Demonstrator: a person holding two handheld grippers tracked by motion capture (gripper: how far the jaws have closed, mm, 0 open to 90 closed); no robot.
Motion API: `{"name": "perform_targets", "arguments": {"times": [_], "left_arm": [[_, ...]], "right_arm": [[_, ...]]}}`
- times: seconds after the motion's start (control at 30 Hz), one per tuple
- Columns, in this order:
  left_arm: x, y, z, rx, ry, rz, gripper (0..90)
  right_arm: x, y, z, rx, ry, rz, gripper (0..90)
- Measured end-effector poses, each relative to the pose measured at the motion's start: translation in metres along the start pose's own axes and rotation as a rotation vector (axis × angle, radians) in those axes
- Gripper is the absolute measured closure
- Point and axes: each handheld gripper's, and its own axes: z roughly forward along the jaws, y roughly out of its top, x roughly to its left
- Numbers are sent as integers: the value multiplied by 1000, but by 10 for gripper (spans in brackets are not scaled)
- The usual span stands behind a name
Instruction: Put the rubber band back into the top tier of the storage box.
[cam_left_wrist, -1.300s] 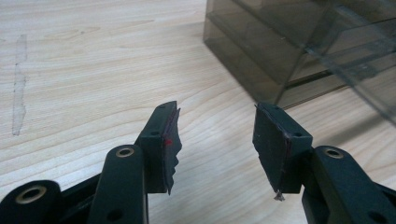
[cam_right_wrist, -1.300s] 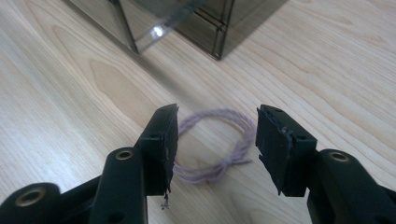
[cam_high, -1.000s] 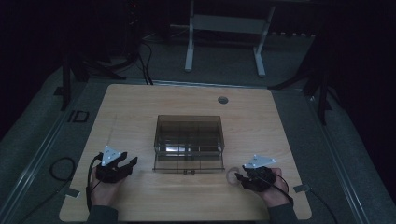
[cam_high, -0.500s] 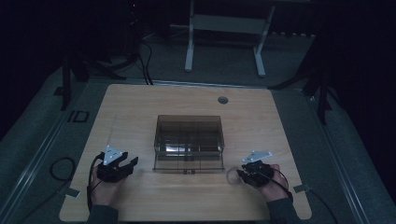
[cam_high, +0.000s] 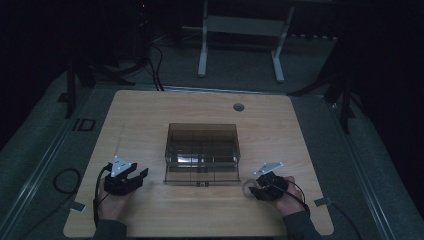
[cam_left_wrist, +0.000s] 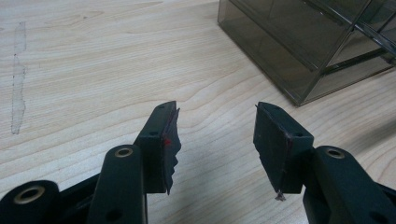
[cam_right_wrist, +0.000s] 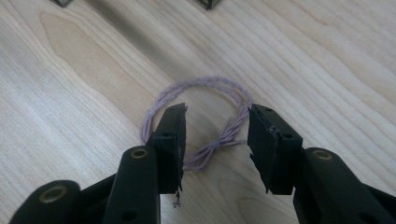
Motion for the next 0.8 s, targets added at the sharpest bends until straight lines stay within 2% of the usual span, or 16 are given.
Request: {"name": "perform_targets", "arguments": {"times": [0.23, 0.6, 0.8], "left_arm": [[0, 0, 0, 0, -2, 1, 504], [-1, 0, 1, 4, -3, 1, 503], [-1, 0, 1, 4, -4, 1, 503]], "right_arm": [[0, 0, 3, 36, 11, -11, 589], [-2, 1, 5, 81, 19, -25, 716], [-3, 4, 5, 114, 15, -28, 747]]}}
